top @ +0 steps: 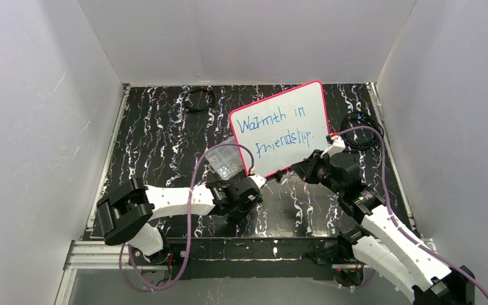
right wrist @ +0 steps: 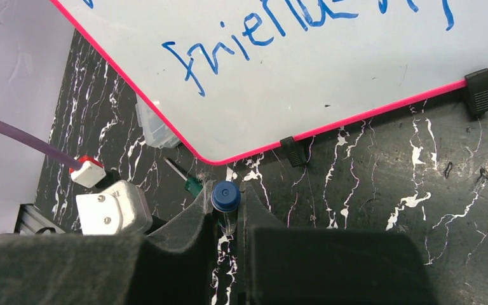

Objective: Write a sentence on the whiteboard
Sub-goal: Close the whiteboard marker at the center of the board.

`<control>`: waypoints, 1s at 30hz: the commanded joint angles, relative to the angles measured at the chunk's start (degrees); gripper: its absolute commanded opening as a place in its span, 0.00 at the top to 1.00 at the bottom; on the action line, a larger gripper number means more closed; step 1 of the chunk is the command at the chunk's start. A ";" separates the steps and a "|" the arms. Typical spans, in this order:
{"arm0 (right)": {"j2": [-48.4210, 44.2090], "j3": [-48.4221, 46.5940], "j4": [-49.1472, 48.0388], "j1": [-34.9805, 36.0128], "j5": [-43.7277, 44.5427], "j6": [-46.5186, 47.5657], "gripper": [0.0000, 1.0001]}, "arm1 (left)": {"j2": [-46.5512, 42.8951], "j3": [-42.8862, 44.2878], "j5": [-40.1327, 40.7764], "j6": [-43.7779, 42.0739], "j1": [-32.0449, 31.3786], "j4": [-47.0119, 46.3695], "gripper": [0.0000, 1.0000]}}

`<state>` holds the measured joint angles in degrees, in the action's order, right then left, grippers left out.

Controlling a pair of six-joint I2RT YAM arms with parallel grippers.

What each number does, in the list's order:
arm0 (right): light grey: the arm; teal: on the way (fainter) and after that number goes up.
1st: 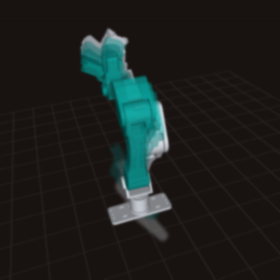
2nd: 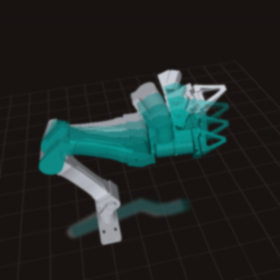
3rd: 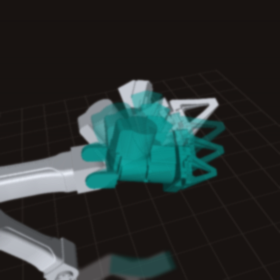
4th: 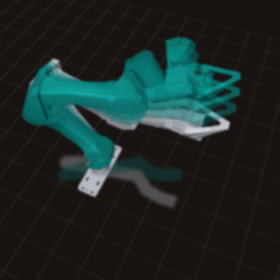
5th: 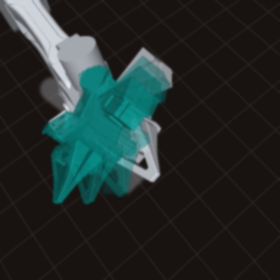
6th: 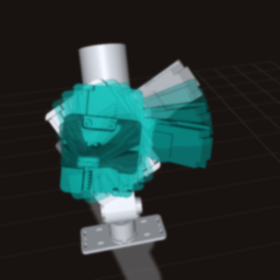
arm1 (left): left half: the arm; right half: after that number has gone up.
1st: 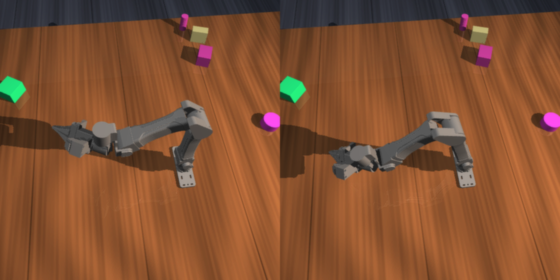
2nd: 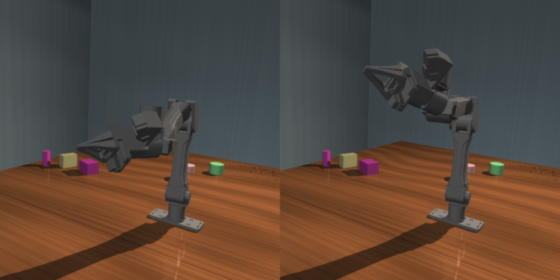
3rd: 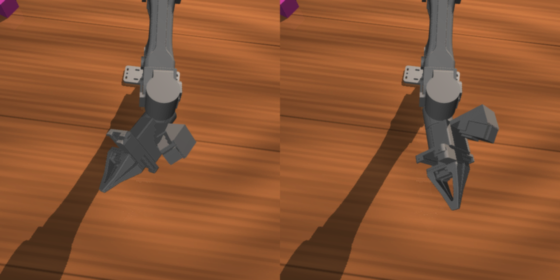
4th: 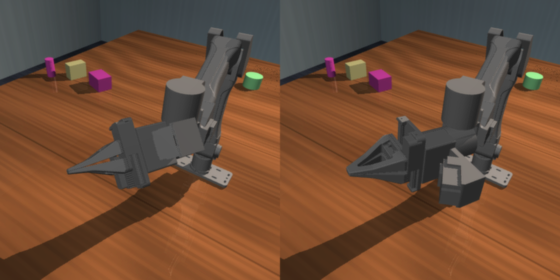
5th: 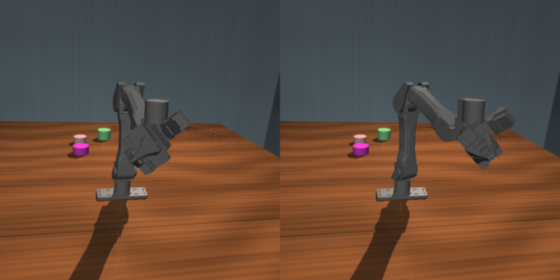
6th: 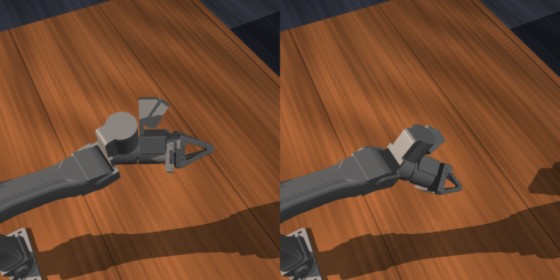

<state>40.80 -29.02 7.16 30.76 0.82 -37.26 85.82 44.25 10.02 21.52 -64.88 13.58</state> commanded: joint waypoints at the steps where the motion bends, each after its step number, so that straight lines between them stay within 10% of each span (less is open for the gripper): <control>1: -0.49 0.10 -1.64 -0.09 -0.33 0.66 0.99 | 1.97 2.76 3.44 -1.70 -1.11 3.52 0.70; 7: -1.20 -0.05 -1.79 -0.09 -2.28 0.73 0.99 | 3.16 2.57 5.20 0.75 -1.39 4.60 1.00; 18: -0.05 2.20 -11.20 -0.02 -12.10 -7.04 0.99 | -21.25 -13.95 -5.83 3.86 -1.39 -18.26 1.00; 30: 4.74 4.15 -17.24 1.63 -19.99 -10.61 0.99 | -23.71 -14.90 -12.90 3.25 -1.42 -24.18 1.00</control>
<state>45.78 -25.30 -5.39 31.46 -16.45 -46.61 62.46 30.28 0.64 24.93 -66.13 -7.79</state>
